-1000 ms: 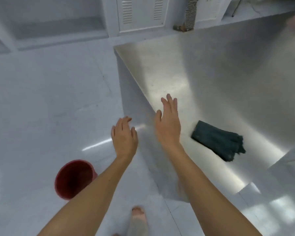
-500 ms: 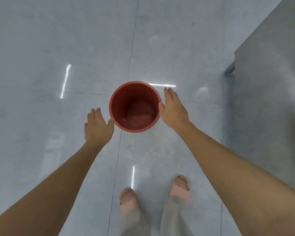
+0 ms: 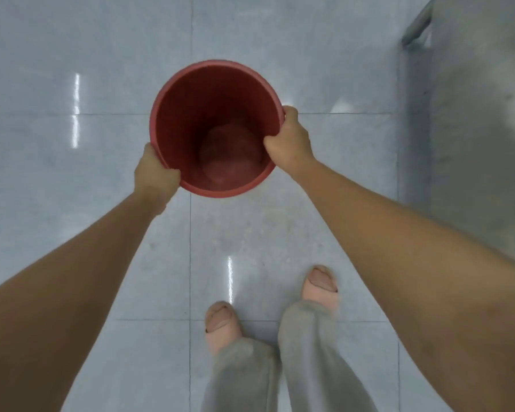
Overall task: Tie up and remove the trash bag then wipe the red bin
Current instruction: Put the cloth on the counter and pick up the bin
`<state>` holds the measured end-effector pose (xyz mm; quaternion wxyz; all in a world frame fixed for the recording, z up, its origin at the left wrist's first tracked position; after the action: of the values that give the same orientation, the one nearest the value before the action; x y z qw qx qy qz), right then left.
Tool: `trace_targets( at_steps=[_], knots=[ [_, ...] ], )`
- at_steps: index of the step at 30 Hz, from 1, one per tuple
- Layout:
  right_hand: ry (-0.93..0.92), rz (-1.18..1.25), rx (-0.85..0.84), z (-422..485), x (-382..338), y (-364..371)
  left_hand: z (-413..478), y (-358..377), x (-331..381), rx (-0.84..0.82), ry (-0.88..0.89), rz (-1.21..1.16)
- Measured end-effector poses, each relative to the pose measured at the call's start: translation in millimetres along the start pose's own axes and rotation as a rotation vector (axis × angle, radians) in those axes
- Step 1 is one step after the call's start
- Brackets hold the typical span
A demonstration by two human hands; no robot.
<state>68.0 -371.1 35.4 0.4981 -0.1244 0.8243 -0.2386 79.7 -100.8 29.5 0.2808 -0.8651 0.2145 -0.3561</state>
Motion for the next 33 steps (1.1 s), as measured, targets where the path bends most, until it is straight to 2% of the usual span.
trace_targets(
  at_steps=[3, 5, 11, 15, 21, 26, 33],
  knots=[
    [0.146, 0.130, 0.110, -60.2, 21.9, -29.1, -55.6, -8.5, 22.1, 0.041, 0.191, 0.182],
    [0.268, 0.175, 0.182, -111.6, 45.5, -44.9, -94.9, -6.2, 32.6, -0.010, 0.301, 0.259],
    [0.601, 0.290, 0.440, -275.3, 115.9, -75.7, -201.6, 34.1, 38.6, -0.273, 0.531, 0.450],
    [0.813, 0.375, 0.616, -392.3, 159.7, -85.2, -275.4, 79.9, 16.0, -0.489, 0.639, 0.581],
    [1.068, 0.524, 0.847, -556.6, 209.2, -102.7, -399.2, 156.5, -13.2, -0.708, 0.814, 0.746],
    [1.166, 0.604, 1.022, -650.1, 250.8, -133.9, -501.2, 212.9, -32.3, -0.797, 0.963, 0.865],
    [1.102, 0.773, 1.170, -692.0, 311.1, -181.1, -582.4, 288.4, -25.8, -0.803, 1.116, 0.962]
  ],
)
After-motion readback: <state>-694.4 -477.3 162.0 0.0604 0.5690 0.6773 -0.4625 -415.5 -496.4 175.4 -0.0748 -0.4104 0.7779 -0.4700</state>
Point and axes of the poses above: each hand's wrist, its own z-axis towards the middle knuckle, its own y-axis out of the palm, x = y × z, the point moved 8 cm from there along z, towards the middle knuckle, and after that the axes turned 9 degrees about -y, right-handed, at the moved point
